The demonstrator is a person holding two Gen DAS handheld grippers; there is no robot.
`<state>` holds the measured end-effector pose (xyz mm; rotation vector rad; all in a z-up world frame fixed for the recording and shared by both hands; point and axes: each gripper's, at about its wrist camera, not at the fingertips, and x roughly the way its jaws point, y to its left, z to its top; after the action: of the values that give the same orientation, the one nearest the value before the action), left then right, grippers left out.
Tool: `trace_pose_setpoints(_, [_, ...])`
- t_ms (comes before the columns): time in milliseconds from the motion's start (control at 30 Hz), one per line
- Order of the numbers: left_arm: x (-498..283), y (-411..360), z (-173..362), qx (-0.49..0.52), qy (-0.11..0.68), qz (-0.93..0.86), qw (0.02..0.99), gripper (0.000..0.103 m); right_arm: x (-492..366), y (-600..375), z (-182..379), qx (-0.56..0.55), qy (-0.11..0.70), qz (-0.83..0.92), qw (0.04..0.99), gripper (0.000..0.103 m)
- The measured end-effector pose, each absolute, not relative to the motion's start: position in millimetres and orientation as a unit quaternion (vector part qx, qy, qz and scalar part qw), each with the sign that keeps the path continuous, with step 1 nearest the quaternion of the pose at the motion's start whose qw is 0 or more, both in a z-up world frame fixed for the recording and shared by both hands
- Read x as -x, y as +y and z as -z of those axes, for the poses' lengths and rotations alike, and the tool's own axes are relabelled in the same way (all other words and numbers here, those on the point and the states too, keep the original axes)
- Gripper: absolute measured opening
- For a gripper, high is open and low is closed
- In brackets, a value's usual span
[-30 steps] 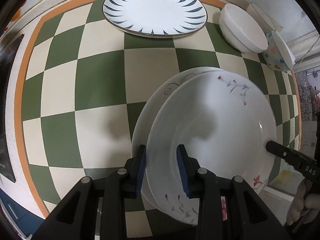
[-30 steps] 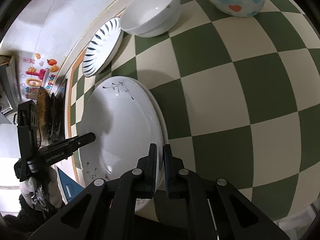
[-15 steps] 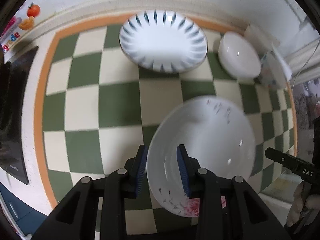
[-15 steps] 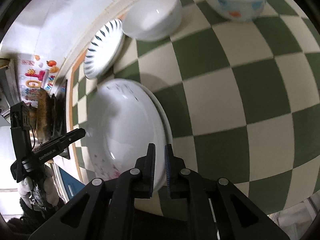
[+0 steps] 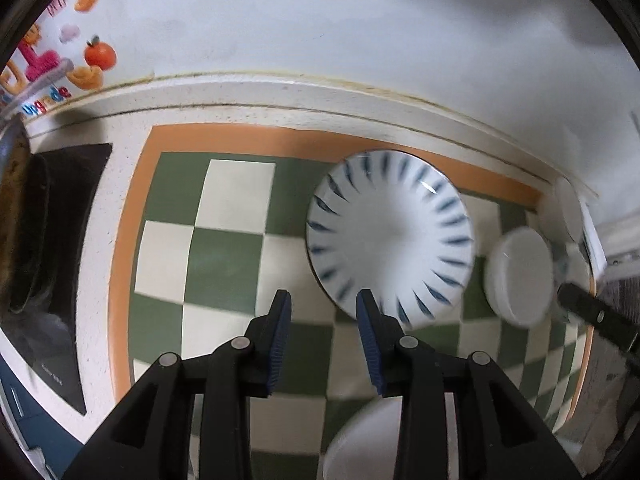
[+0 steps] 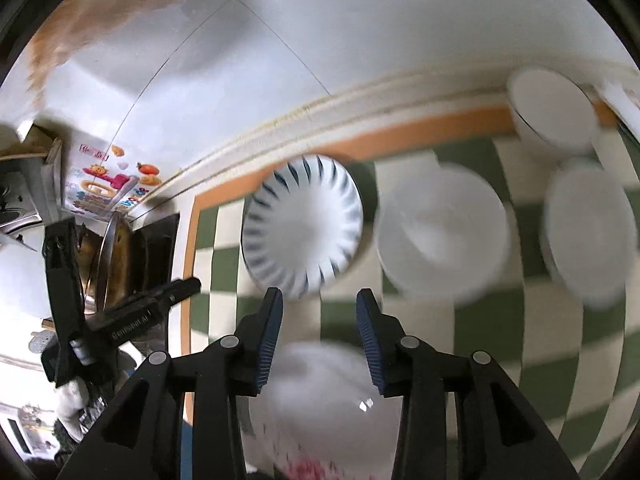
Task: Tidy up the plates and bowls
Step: 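Release the stack and grip the blue-striped plate rim with both tools, then carry the blue-striped plate with both tools onto the plate stack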
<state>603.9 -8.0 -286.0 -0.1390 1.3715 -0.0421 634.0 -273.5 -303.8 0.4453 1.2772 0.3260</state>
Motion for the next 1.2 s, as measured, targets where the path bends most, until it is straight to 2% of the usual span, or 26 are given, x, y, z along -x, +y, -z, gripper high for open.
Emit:
trace_pose_setpoints(200, [-638.8,6.2,335.9,0.093,0.670,0.007,0.736,0.031,-722.4,-252.4,344.7,-0.155,0.629,-0.144,0.748,0.041])
trace_pose_setpoints(500, [-657.3,5.8,381.7,0.115,0.693,0.026,0.711,0.031,-770.9,-232.1,413.2,-0.108,0.694,-0.147,0.696,0.041])
trace_pose_setpoints(567, [-657.5,3.6,381.2,0.111,0.688,0.031,0.716,0.026,-773.4,-230.8,424.7,-0.103,0.705,-0.147,0.686,0.037])
trace_pose_setpoints(633, [-658.2,0.1,380.4,0.111,0.686,0.039,0.718,0.018,-774.4,-230.2,432.7,-0.099,0.711,-0.150,0.680,0.018])
trace_pose_setpoints(667, [-657.4,-4.0,378.6,0.107,0.686,0.038,0.718,0.017,-773.4,-229.9,434.6,-0.092,0.712,-0.147,0.681,0.015])
trace_pose_setpoints(867, [-658.3,-7.1,374.8,0.108,0.685,0.030,0.720,0.017,-768.1,-232.3,431.9,-0.084,0.704,-0.156,0.688,0.013])
trace_pose_setpoints(1200, [-639.7,-7.3,324.3,0.105,0.660,0.032,0.744,0.017,-752.3,-233.9,397.2,-0.096,0.682,-0.178,0.702,0.012])
